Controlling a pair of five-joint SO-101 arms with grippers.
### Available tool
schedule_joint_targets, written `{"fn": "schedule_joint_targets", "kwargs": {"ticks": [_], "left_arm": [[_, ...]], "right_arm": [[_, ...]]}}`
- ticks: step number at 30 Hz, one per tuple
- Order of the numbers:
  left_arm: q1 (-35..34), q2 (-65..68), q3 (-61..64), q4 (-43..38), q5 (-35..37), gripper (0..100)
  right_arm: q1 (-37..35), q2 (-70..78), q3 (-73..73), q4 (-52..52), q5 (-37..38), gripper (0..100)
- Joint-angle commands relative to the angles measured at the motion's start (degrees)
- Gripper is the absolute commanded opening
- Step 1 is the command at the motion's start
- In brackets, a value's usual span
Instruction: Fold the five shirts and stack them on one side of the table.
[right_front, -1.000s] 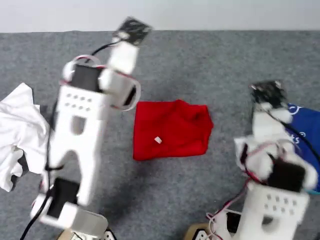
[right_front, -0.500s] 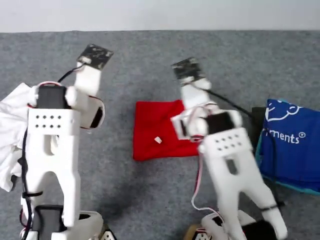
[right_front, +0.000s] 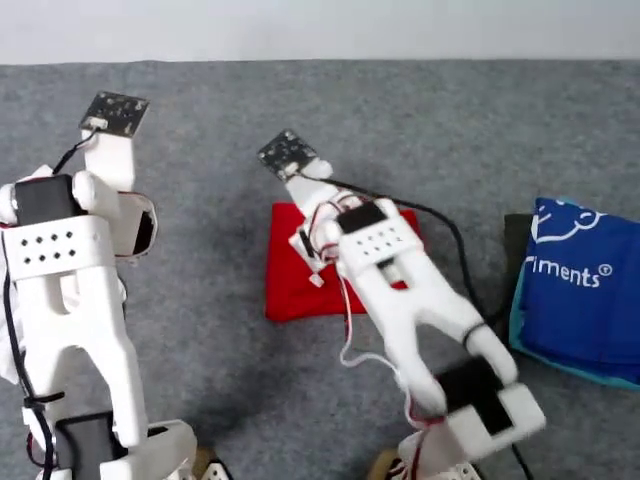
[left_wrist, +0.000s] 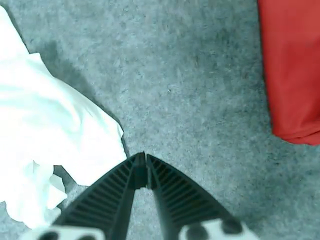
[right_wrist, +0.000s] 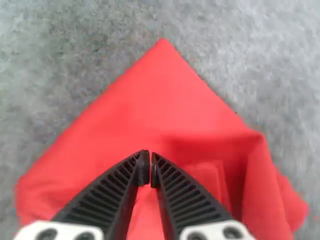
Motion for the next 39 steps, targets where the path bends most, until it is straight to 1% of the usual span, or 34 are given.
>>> {"fn": "schedule_joint_targets", "kwargs": {"ticks": [1, 6, 15, 18, 21, 24, 30, 34, 36, 39], "left_arm": [[0.09, -2.20, 1.10, 0.97, -0.18, 0], [-0.35, -2.29, 4.44, 0.62, -0.18, 0], [0.09, -2.29, 7.87, -2.90, -0.09, 0], [0.09, -2.29, 7.87, -3.52, -0.09, 0], [0.09, -2.29, 7.87, -3.78, -0.09, 0], [0.09, -2.29, 7.87, -3.78, -0.09, 0], [0.09, -2.29, 7.87, -3.78, -0.09, 0], [0.00, -2.29, 7.87, -3.78, -0.09, 0], [-0.18, -2.29, 7.87, -3.69, -0.09, 0], [-0.26, -2.29, 7.87, -3.60, -0.09, 0]], "right_arm": [[1.63, 4.97, -5.27, 0.04, 2.46, 1.0], [5.76, 4.79, -7.56, 11.56, 5.19, 1.0], [12.53, -1.27, -12.48, 35.30, 5.36, 1.0], [12.62, -2.77, -12.84, 39.96, 5.36, 1.0], [11.21, -4.26, -16.97, 42.33, 5.36, 1.0], [9.89, -4.62, -23.21, 41.19, 5.36, 1.0], [7.60, 1.80, -25.49, 26.24, 5.27, 1.0], [5.41, 8.75, -25.76, 18.95, 5.19, 1.0], [4.44, 11.56, -25.76, 17.10, 5.10, 1.5], [3.65, 14.37, -25.85, 17.01, 5.01, 2.7]]}}
